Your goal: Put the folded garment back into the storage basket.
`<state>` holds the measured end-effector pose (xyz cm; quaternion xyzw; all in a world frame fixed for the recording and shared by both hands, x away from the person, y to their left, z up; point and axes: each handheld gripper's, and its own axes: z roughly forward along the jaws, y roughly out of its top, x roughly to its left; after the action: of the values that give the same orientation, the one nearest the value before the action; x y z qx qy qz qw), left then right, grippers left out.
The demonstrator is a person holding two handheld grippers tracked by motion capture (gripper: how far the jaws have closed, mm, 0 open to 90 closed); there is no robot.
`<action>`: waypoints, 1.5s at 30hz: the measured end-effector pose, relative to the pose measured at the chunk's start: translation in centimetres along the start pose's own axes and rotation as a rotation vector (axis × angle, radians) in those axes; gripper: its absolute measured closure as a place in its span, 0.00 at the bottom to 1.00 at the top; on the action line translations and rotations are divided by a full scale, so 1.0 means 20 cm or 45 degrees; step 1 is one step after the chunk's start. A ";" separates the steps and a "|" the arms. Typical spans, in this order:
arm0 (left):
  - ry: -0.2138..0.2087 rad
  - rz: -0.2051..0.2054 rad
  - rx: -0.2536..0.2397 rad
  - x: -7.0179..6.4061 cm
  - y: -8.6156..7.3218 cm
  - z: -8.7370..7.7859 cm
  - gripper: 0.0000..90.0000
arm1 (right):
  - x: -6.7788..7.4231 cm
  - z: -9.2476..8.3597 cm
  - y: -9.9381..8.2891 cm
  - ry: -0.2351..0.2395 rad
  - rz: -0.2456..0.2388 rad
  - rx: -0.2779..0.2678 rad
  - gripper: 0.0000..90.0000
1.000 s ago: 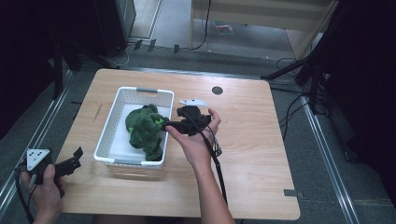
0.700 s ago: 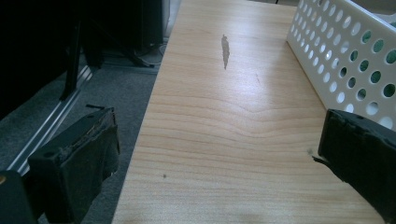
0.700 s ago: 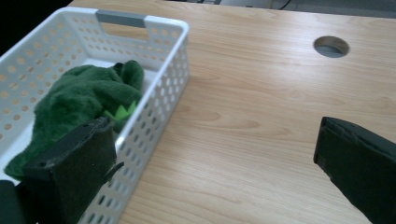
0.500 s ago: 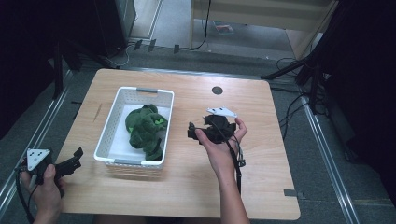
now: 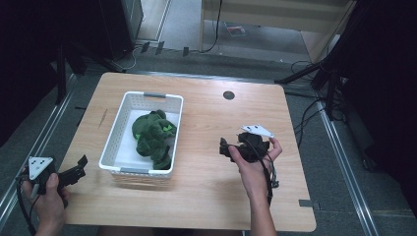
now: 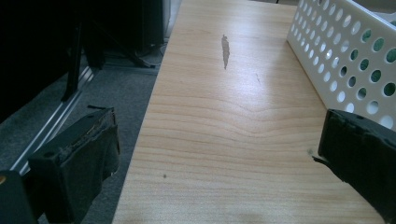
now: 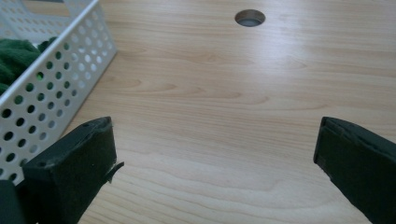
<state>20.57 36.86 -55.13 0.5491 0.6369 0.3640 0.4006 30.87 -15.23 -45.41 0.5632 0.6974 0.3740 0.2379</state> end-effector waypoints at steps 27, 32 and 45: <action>-0.001 0.005 0.000 0.00 0.00 0.00 0.00 | -0.42 -0.06 -0.30 -0.177 0.086 -0.023 0.00; -0.002 0.002 -0.001 0.00 0.00 0.00 0.00 | -0.47 -0.06 -0.36 -0.201 0.097 -0.020 0.00; -0.002 0.001 -0.002 -0.01 0.00 0.00 0.00 | -0.63 -0.09 -0.51 -0.244 0.141 0.000 0.00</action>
<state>20.49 36.75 -55.13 0.5491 0.6362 0.3643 0.4014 26.48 -28.65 -53.57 0.6340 0.6393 0.3309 0.2826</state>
